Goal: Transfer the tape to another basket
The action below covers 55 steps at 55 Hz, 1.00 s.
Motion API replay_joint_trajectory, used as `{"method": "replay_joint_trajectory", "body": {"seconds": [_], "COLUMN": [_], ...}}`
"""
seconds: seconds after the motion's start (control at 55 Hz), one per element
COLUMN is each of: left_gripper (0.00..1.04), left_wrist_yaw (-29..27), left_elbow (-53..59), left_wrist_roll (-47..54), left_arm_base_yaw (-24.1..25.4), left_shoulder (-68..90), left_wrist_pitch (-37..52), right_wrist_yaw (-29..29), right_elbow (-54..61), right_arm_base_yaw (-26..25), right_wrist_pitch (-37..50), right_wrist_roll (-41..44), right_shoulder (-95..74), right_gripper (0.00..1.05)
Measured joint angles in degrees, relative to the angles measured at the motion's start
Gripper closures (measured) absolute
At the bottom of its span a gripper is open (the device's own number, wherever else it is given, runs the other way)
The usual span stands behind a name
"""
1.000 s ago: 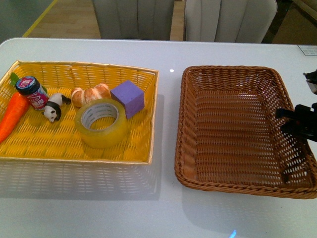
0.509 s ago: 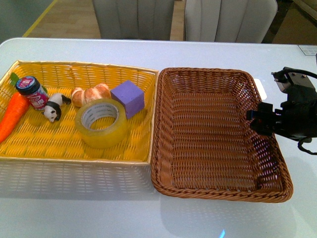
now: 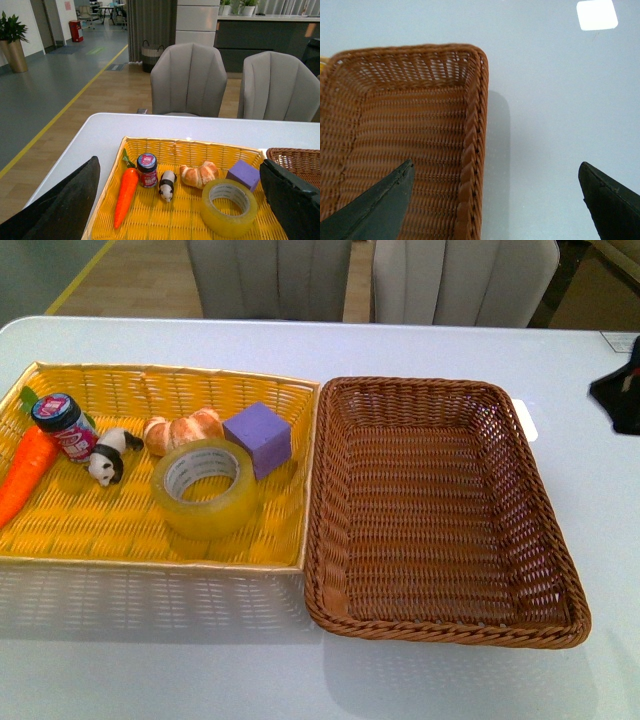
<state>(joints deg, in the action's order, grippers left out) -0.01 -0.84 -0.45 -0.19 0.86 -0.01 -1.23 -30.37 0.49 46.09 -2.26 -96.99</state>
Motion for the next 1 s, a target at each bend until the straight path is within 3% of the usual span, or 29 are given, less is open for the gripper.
{"method": "replay_joint_trajectory", "body": {"seconds": [0.091, 0.182, 0.527, 1.0], "left_gripper": [0.09, 0.09, 0.09, 0.09], "left_wrist_yaw": [0.0, 0.0, 0.0, 0.0], "left_elbow": [0.0, 0.0, 0.0, 0.0], "left_wrist_roll": [0.0, 0.0, 0.0, 0.0], "left_arm_base_yaw": [0.0, 0.0, 0.0, 0.0], "left_shoulder": [0.0, 0.0, 0.0, 0.0], "left_wrist_pitch": [0.0, 0.0, 0.0, 0.0], "right_wrist_yaw": [1.1, 1.1, 1.2, 1.2], "right_elbow": [7.4, 11.7, 20.6, 28.3], "right_arm_base_yaw": [-0.4, -0.4, -0.5, -0.5], "right_wrist_pitch": [17.8, 25.6, 17.3, 2.2], "right_wrist_roll": [0.9, 1.3, 1.9, 2.1], "right_shoulder": [1.5, 5.2, 23.3, 45.6], "right_gripper": [0.32, 0.47, 1.03, 1.03]}}
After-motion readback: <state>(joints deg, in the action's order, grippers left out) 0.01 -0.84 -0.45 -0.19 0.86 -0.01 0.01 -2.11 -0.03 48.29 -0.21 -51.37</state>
